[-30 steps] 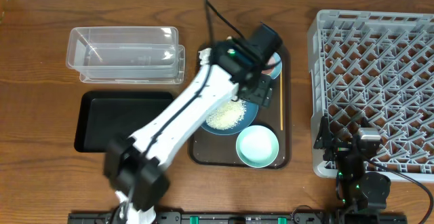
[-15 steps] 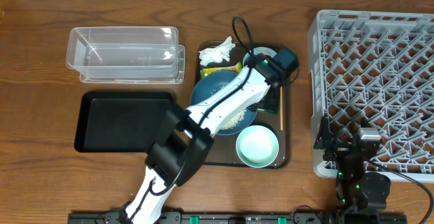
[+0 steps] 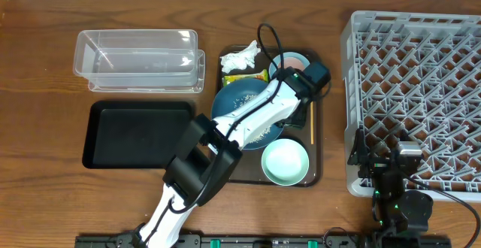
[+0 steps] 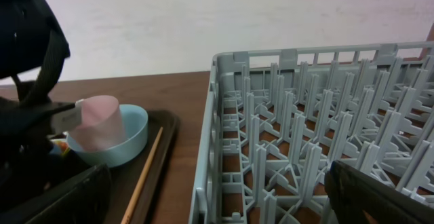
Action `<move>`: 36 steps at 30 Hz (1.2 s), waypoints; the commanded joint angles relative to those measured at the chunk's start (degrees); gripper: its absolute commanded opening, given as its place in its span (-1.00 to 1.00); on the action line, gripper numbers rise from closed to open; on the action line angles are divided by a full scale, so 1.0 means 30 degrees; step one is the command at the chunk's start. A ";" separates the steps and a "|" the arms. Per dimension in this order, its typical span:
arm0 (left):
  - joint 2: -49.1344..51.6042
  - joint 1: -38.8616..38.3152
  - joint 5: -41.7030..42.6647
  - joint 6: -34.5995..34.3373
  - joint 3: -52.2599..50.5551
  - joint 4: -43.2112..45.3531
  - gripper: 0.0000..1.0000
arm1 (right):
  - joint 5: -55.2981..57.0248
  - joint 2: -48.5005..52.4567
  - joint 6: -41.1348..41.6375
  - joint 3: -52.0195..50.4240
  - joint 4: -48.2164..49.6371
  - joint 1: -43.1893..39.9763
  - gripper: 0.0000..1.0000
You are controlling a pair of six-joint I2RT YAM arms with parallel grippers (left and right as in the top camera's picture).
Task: Sort waste into correct bins and load items into the dishwasher rack
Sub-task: 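Grasp the blue plate rim with the left gripper and lift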
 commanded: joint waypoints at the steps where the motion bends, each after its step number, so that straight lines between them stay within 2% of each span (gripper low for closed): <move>1: 0.0044 -0.0007 -0.0597 -0.0168 -0.0189 0.0029 -0.08 | 0.0138 -0.0102 -0.0168 -0.0036 -0.0073 0.0087 0.98; 3: 0.0044 -0.0007 -0.0597 -0.0160 -0.0189 0.0029 -0.10 | 0.0138 -0.0102 -0.0168 -0.0036 -0.0073 0.0087 0.98; 7: 0.0036 -0.0007 -0.0590 -0.0160 -0.0182 0.0015 -0.32 | 0.0138 -0.0102 -0.0168 -0.0036 -0.0073 0.0087 0.99; 15: -0.0058 -0.0204 -0.0583 0.0080 -0.0182 -0.0066 -0.63 | 0.0138 -0.0102 -0.0168 -0.0036 -0.0073 0.0087 0.99; 16: -0.0102 -0.0291 -0.0583 0.0073 -0.0182 -0.0066 -0.74 | 0.0138 -0.0102 -0.0168 -0.0036 -0.0073 0.0087 0.99; 20: -0.0444 -0.0605 -0.0597 0.0073 -0.0160 -0.0066 -0.87 | 0.0138 -0.0102 -0.0168 -0.0036 -0.0073 0.0087 0.99; 36: -0.4998 -0.0699 -0.1107 0.0051 -0.0160 -0.1639 -0.88 | 0.0138 -0.0102 -0.0168 -0.0036 -0.0073 0.0087 0.98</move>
